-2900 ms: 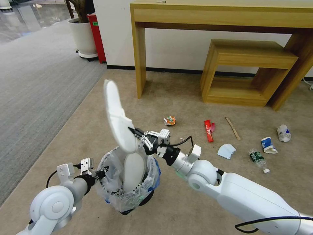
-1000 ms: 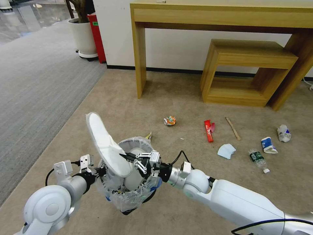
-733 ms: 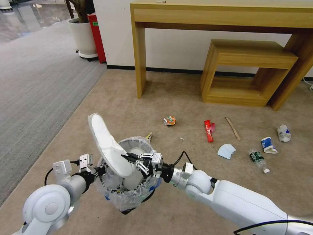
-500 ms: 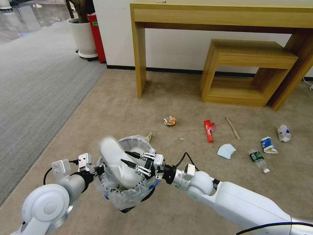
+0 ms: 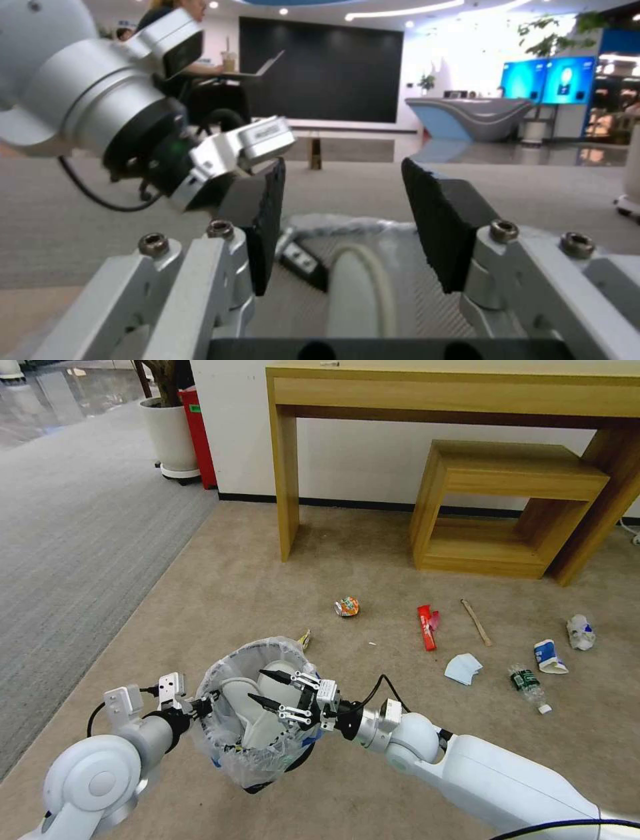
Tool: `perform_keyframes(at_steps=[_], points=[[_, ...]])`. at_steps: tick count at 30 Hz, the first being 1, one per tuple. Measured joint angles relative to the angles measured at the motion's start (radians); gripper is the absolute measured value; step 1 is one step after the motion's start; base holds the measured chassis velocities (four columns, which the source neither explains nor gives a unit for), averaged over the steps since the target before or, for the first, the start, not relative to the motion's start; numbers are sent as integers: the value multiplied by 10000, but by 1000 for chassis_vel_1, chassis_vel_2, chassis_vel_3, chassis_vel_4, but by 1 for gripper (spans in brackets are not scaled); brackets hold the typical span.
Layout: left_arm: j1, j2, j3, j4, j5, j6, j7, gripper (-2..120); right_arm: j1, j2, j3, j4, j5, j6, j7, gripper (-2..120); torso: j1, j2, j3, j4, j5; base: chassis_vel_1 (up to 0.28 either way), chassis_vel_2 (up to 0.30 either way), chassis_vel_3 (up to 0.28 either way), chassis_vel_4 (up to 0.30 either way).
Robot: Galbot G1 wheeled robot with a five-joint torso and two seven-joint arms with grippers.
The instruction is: Pick up the trash bin and place the garbage on the floor into it.
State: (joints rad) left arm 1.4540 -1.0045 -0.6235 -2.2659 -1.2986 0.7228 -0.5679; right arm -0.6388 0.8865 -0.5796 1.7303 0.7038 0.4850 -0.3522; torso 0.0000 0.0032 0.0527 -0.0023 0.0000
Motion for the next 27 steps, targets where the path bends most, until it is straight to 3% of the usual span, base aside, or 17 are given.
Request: perform_keyframes(at_steps=[8,22,27], points=[[11,48,-49,149,28,-10,-2,1,-132,-78,909,310,458,-445,992,55,0,-1,0,1,0,0,0,0,0],[-32,-3,-147,426,106,-12,-61,1,-779,-387,2940,1142,1345,-1804,3503,95,0,0,0,0,1,0,0,0,0],[45,14,-314,565,128,-10,-55,1,-1145,-578,3613,1296,1729,-2240,4061,100,0,0,0,0,0,0,0,0,0]])
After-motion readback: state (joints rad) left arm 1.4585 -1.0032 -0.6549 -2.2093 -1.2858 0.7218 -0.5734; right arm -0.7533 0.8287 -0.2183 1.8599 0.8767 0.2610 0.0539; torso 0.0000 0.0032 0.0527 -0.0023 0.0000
